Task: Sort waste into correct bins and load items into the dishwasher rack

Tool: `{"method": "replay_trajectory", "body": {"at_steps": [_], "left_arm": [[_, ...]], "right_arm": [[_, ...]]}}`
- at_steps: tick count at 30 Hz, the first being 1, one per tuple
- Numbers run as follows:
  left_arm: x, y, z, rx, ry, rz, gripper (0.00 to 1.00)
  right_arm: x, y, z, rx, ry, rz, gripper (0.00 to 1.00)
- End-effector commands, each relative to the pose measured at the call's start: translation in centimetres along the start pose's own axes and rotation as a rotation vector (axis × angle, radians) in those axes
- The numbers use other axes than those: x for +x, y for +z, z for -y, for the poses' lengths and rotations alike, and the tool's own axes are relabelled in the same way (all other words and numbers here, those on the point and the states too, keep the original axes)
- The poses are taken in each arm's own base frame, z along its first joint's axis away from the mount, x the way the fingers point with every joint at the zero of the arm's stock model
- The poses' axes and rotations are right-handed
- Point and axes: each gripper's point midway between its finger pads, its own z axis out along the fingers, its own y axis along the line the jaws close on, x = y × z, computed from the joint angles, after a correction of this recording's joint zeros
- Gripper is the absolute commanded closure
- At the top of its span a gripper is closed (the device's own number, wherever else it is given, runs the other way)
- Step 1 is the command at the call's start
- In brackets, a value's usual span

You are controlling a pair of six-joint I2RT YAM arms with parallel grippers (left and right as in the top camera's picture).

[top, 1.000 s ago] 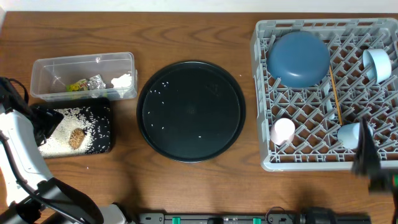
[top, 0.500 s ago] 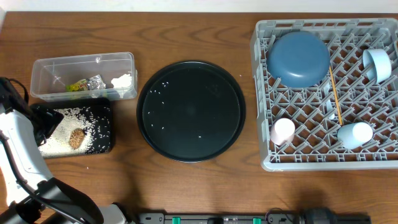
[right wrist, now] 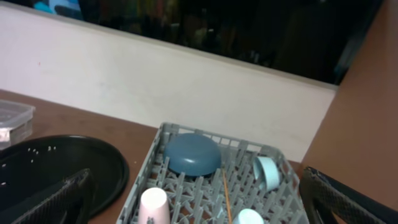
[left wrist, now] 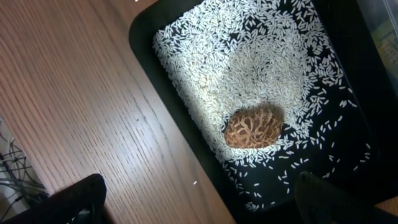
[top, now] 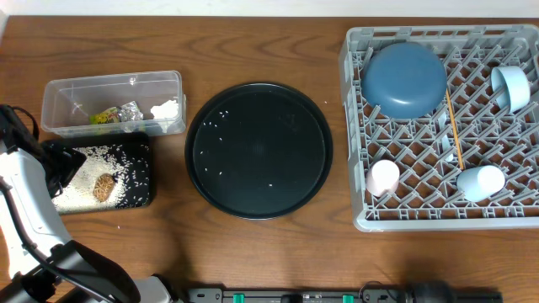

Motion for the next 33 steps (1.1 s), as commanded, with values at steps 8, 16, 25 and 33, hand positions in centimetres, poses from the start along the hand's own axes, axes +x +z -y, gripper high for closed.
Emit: {"method": "replay_trajectory", "body": {"at_steps": [8, 16, 25, 33], "left_arm": [[-0.2, -0.2, -0.4, -0.017, -0.009, 0.011, 0.02], [-0.2, -0.2, -0.4, -0.017, -0.009, 0.011, 0.02], [-0.2, -0.2, -0.4, -0.017, -0.009, 0.011, 0.02], [-0.2, -0.2, -0.4, -0.017, -0.009, 0.011, 0.02]], "right_arm": [[1.9, 7.2, -1.3, -0.066, 0.026, -0.002, 0.01], [3.9, 14.6, -1.7, -0.051, 0.152, 0.105, 0.01], [7.6, 19.2, -2.3, -0.037, 0.225, 0.215, 0.01], [12.0, 21.1, -2.3, 0.008, 0.295, 0.235, 0.01]]}}
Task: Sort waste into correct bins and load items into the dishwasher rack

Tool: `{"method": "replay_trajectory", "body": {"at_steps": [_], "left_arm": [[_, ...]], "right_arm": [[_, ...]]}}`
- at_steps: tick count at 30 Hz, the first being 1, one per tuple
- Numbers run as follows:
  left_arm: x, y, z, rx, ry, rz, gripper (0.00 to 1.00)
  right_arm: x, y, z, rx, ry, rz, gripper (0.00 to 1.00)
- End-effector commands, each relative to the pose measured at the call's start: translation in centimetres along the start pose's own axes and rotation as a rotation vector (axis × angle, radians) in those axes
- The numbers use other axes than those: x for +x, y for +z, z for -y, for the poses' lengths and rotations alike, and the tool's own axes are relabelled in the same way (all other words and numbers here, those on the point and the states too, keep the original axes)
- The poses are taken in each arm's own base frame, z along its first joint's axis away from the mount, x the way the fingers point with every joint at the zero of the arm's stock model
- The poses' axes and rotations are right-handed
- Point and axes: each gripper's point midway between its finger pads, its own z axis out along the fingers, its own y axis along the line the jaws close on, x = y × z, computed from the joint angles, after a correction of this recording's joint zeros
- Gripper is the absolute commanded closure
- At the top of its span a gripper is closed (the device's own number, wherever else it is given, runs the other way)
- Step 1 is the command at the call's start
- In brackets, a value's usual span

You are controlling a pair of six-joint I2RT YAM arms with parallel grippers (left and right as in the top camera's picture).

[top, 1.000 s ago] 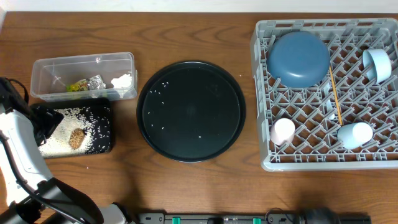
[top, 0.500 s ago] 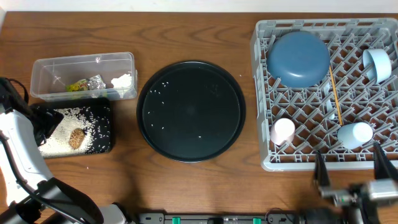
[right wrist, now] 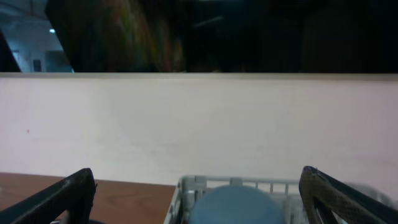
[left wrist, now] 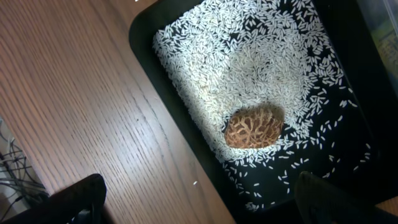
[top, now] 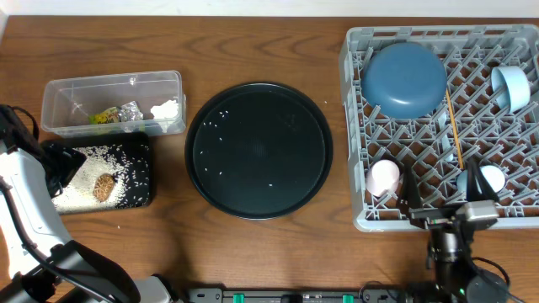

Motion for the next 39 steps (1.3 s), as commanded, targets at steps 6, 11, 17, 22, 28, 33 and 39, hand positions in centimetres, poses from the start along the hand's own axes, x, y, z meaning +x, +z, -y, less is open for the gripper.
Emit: {"method": "replay_trajectory", "body": {"at_steps": [6, 11, 17, 22, 28, 33, 39], "left_arm": [[-0.2, -0.2, -0.4, -0.017, -0.01, 0.012, 0.02], [-0.2, -0.2, -0.4, -0.017, -0.01, 0.011, 0.02], [-0.2, -0.2, -0.4, -0.017, -0.01, 0.011, 0.02], [-0.2, -0.2, -0.4, -0.017, -0.01, 0.011, 0.02], [-0.2, -0.2, -0.4, -0.017, -0.01, 0.012, 0.02], [-0.2, -0.2, -0.4, -0.017, -0.01, 0.011, 0.02], [-0.2, -0.2, -0.4, -0.017, -0.01, 0.011, 0.02]], "right_arm": [[5.4, -0.1, 0.7, 0.035, 0.058, -0.049, 0.01], [7.7, -0.3, 0.9, 0.045, 0.046, -0.146, 0.01], [12.7, -1.6, 1.3, 0.061, -0.001, -0.357, 0.01], [13.2, -1.8, 1.3, 0.053, -0.051, -0.381, 0.01], [13.2, -1.8, 1.3, 0.052, -0.052, -0.381, 0.01], [13.2, -1.8, 1.3, 0.052, -0.052, -0.381, 0.01], [13.2, -1.8, 1.3, 0.052, -0.052, -0.381, 0.01]]}}
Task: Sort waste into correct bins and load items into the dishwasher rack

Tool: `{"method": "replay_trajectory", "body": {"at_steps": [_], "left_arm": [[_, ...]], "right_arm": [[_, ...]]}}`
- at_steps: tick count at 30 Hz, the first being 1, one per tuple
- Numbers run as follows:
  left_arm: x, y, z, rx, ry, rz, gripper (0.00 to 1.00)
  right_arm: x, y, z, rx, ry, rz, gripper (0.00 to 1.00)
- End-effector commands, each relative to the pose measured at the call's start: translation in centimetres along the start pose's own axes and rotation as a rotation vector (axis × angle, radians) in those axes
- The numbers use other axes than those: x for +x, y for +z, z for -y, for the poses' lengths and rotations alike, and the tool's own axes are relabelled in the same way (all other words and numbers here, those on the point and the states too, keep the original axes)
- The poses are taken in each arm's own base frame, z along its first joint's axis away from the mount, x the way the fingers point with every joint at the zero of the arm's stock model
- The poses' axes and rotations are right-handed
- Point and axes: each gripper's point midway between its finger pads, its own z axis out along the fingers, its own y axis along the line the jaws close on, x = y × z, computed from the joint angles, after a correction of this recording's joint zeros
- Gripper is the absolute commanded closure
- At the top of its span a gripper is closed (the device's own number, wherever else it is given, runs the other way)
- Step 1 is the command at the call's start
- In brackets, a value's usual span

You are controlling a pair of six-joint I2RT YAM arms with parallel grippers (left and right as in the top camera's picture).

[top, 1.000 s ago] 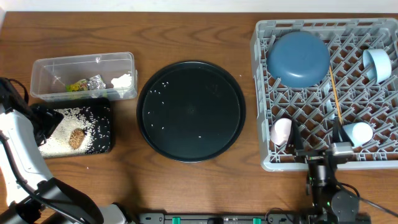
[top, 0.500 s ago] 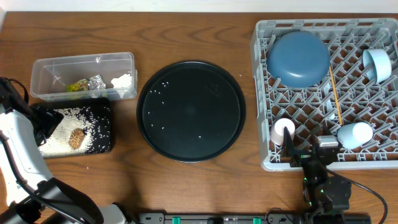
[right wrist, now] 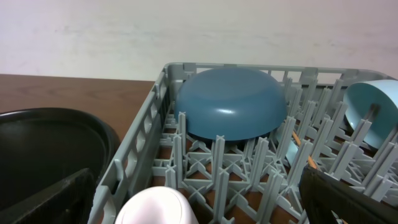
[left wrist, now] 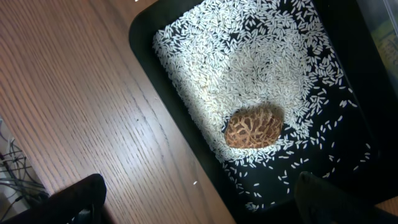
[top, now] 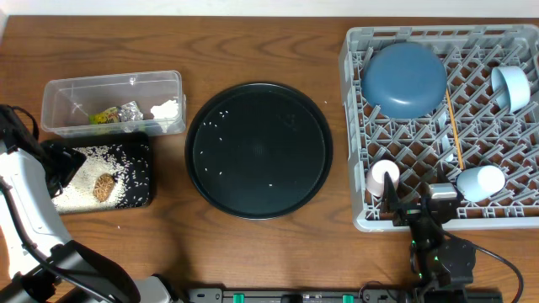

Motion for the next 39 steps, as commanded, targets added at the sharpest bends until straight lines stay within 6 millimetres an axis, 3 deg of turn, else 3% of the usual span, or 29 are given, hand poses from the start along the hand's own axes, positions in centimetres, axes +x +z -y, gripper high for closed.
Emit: {"method": "replay_trajectory", "body": {"at_steps": [1, 19, 25, 29, 32, 39], "left_arm": [[-0.2, -0.2, -0.4, -0.017, -0.009, 0.011, 0.02], [-0.1, -0.1, -0.4, -0.017, -0.008, 0.011, 0.02], [-0.2, -1.0, -0.4, -0.004, -0.009, 0.035, 0.02], [-0.4, -3.3, -0.5, 0.034, -0.016, 0.105, 0.02], [-0.2, -6.3, -0.1, 0.09, -0.004, 0.194, 0.02], [3.3, -14.3, 3.1, 0.3, 0.141, 0.396, 0.02]], "right_arm": [[0.0, 0.0, 0.0, 0.005, -0.016, 0.0, 0.01], [0.0, 0.0, 0.0, 0.005, -0.016, 0.0, 0.01], [0.0, 0.0, 0.0, 0.005, -0.016, 0.0, 0.01], [0.0, 0.0, 0.0, 0.005, -0.016, 0.0, 0.01], [0.0, 0.0, 0.0, 0.005, -0.016, 0.0, 0.01], [0.0, 0.0, 0.0, 0.005, -0.016, 0.0, 0.01]]}}
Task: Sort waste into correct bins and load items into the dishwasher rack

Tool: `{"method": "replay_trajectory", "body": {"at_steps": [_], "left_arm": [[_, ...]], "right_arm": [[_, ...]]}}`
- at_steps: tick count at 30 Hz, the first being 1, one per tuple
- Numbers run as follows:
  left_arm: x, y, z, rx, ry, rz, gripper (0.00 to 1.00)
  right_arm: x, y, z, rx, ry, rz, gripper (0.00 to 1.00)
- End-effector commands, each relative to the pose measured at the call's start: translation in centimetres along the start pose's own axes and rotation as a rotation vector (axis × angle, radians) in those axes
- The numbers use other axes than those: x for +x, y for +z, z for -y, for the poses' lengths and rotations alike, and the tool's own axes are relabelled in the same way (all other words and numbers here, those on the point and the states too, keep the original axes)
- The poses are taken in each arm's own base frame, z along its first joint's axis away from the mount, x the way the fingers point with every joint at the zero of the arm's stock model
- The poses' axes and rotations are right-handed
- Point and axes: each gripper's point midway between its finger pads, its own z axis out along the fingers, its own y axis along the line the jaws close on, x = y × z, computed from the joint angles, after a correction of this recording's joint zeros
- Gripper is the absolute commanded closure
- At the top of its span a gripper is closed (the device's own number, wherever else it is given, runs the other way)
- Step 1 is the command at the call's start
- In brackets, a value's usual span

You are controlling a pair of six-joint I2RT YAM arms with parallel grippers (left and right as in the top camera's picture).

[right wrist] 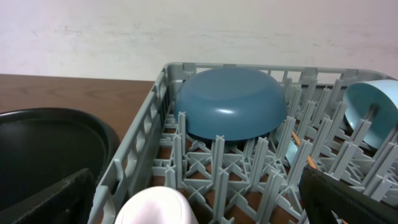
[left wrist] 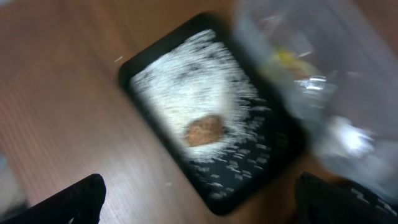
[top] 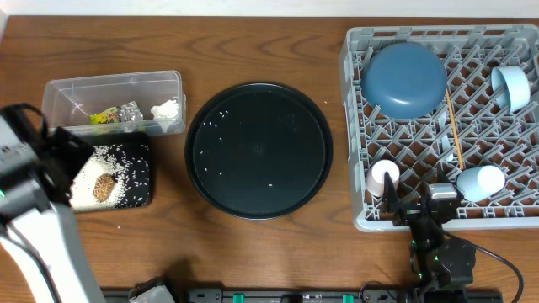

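Observation:
A black rectangular tray [top: 135, 172] holds white rice and a brown lump [top: 104, 187]; behind it stands a clear bin [top: 114, 103] with scraps. My left gripper [top: 67, 160] hangs open and empty over the tray's left end; its blurred view shows the brown lump [left wrist: 204, 130] and the clear bin [left wrist: 317, 81]. The grey rack [top: 362, 220] carries a blue bowl [top: 404, 77], a pink cup [top: 383, 177], two light blue cups and a chopstick [top: 455, 126]. My right gripper [top: 418, 210] is open at the rack's front edge beside the pink cup [right wrist: 155, 208].
A round black plate [top: 258, 150] with a few rice grains lies in the middle of the wooden table, between the bins and the rack. A white wall runs behind the table's far edge.
My left gripper has drawn back from the rice tray, so the whole tray and the clear bin now show in its blurred view. The right arm has not moved.
My left gripper stayed open close over the rice tray through all earlier moments and now sits farther from it. My right arm was out of the overhead view, then appeared at the rack's front edge, then sat low beside the pink cup, where it remains.

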Motion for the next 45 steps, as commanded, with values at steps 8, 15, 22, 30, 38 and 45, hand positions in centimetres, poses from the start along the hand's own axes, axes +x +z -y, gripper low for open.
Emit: {"method": "replay_trajectory", "body": {"at_steps": [8, 15, 22, 30, 38, 45], "left_arm": [[3.5, -10.8, 5.3, 0.376, 0.201, 0.207, 0.02], [5.2, -17.0, 4.0, 0.597, 0.23, 0.336, 0.02], [5.9, -19.4, 1.4, 0.677, 0.194, 0.423, 0.02], [9.1, -16.2, -0.2, 0.664, 0.202, 0.407, 0.02], [14.0, -8.0, -0.3, 0.585, 0.248, 0.303, 0.02], [13.9, -4.8, 2.8, 0.672, 0.188, 0.384, 0.02]], "right_arm": [[0.0, 0.0, 0.0, 0.005, -0.016, 0.001, 0.01], [0.0, 0.0, 0.0, 0.005, -0.016, 0.001, 0.01], [0.0, 0.0, 0.0, 0.005, -0.016, 0.001, 0.01], [0.0, 0.0, 0.0, 0.005, -0.016, 0.001, 0.01], [0.0, 0.0, 0.0, 0.005, -0.016, 0.001, 0.01], [0.0, 0.0, 0.0, 0.005, -0.016, 0.001, 0.01]]}}
